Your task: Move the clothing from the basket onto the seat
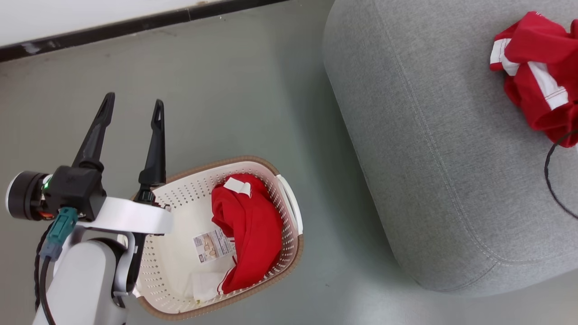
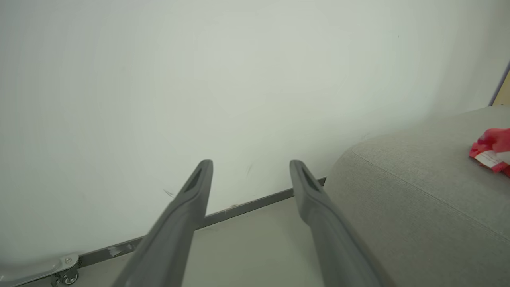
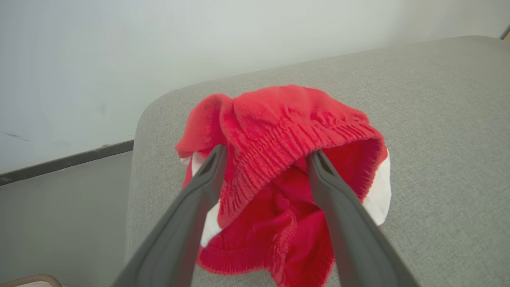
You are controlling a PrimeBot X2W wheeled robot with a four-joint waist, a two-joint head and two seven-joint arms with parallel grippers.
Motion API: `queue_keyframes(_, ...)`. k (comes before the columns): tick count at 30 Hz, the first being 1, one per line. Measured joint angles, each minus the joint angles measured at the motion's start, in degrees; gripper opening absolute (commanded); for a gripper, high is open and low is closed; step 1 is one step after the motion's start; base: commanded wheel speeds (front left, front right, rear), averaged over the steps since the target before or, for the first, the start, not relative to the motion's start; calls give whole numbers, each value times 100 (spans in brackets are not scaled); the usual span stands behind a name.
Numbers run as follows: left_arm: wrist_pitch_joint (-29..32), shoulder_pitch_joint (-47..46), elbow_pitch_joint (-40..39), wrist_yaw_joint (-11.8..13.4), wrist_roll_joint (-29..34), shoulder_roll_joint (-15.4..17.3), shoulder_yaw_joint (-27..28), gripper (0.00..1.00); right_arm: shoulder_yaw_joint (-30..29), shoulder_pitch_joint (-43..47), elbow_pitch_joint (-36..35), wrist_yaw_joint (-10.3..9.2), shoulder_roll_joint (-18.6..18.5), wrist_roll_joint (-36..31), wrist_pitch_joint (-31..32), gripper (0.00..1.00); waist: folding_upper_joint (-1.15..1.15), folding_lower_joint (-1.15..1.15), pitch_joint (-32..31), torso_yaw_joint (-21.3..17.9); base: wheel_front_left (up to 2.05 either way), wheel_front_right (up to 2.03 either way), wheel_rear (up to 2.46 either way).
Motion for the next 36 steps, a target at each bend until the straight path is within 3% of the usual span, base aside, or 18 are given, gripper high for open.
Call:
queue_keyframes(22,-193,458,402,164,-250,-162,318,100,397,783,-962,-1,-119,-96,-580,100,0,0,-596,19,0,0,0)
queue_keyframes(36,-248,689,655,236,-349,-350,407,100,441,758,-1863,-1,-23,-627,-721,100,0,0,-1029,375,0,0,0)
